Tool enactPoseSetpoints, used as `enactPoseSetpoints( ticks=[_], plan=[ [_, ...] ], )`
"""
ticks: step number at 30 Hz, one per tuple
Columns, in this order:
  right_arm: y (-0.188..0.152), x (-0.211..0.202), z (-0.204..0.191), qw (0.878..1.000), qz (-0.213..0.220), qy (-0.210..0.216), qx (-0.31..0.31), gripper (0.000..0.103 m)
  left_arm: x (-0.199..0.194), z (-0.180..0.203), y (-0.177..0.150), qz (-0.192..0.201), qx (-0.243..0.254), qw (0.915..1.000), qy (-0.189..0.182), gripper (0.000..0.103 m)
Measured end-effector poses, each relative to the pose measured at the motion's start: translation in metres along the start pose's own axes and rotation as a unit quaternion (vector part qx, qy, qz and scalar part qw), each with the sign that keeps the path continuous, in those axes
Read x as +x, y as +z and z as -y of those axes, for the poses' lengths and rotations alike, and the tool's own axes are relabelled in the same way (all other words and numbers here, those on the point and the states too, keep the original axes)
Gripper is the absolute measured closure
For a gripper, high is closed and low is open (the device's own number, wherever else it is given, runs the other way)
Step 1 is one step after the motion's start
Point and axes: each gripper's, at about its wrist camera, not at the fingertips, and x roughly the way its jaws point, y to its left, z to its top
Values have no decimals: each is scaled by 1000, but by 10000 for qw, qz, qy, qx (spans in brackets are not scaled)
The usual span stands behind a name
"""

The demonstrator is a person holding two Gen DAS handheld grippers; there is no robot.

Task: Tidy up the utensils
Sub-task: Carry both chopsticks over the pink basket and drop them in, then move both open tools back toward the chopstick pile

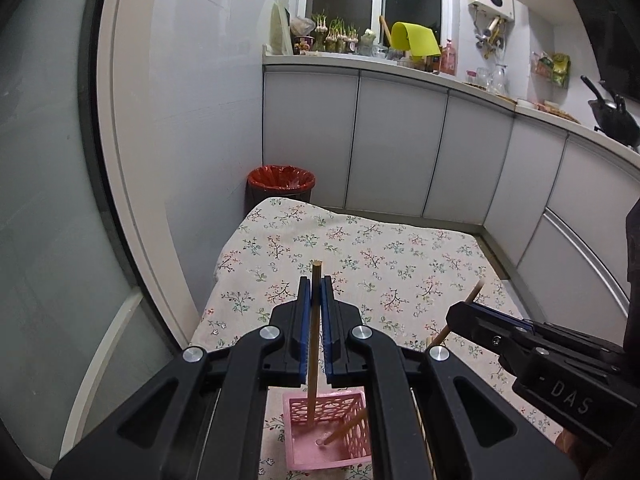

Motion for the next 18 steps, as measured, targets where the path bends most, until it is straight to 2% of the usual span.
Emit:
enactPoseSetpoints(
  ticks=[4,6,7,8,12,18],
  plan=[
    [2,-6,4,9999,57,80,106,90,-3,0,1,-5,3,10000,-19,96],
    [3,-13,6,9998,129,111,144,84,-6,2,3,-1,29,10000,-34,85],
    [5,-17,6,9997,157,130,157,82,-9,4,3,20,39,10000,-29,73],
    [6,-20,7,9996,189,142,164,79,-12,6,4,42,46,10000,-21,66],
    [7,-38,9,9993,299,141,170,69,-22,10,4,7,34,9999,-104,60],
    [4,-60,22,9992,326,-33,225,57,-34,19,-3,-136,12,9995,-271,43]
  ],
)
